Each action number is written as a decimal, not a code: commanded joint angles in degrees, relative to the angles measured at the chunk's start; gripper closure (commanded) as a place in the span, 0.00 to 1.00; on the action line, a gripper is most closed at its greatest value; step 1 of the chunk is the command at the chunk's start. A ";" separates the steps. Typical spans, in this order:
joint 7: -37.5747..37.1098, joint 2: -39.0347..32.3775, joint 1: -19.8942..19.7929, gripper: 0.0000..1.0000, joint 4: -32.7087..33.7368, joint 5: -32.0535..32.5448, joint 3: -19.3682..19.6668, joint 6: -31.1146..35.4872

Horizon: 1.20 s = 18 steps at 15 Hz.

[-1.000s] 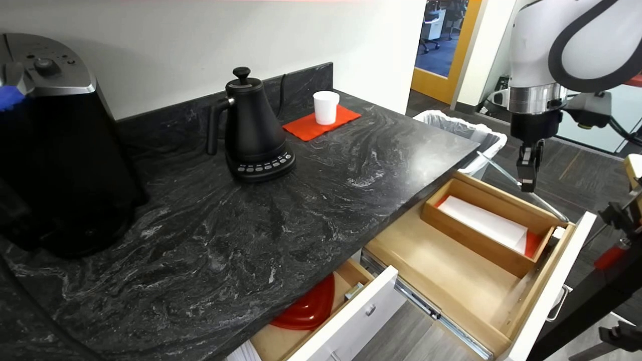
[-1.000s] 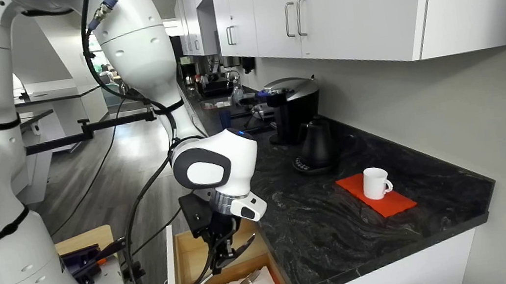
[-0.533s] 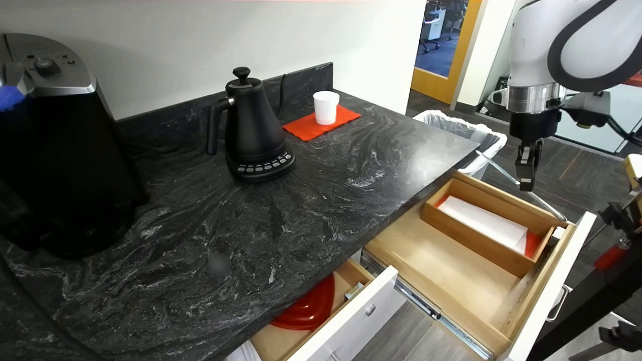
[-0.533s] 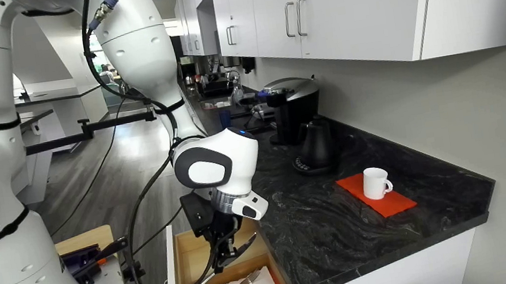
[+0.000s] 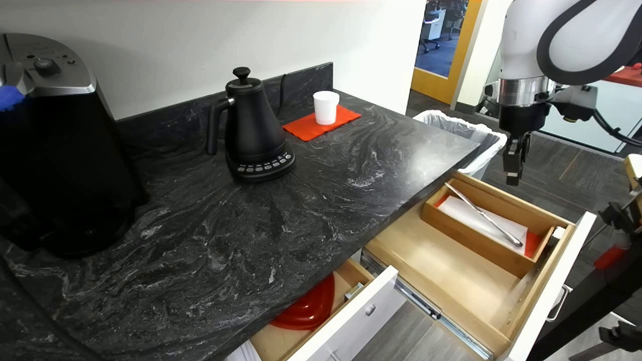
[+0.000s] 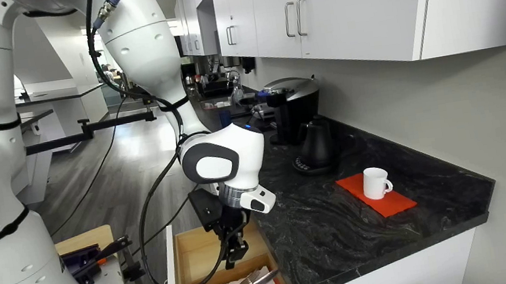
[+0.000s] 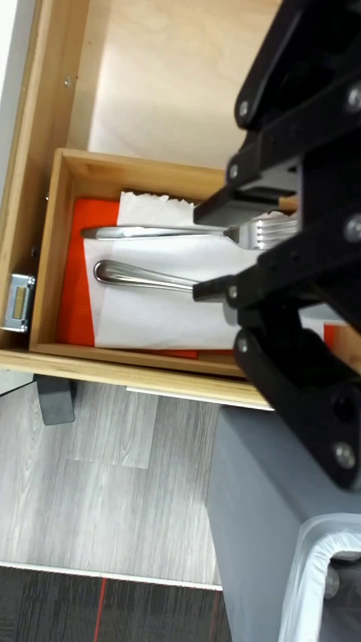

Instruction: Place the folk and knife in the drawer

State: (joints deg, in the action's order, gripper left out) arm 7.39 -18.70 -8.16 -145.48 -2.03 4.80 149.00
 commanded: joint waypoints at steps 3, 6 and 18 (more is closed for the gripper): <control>-1.43 0.75 0.45 0.23 0.62 0.82 0.51 -0.50; -1.56 1.20 0.62 0.05 0.11 1.02 0.51 -0.29; -0.84 1.58 0.76 0.00 -2.21 0.20 -0.26 -0.13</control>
State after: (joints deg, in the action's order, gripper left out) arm 6.64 -17.13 -7.33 -147.79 -1.91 4.61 149.03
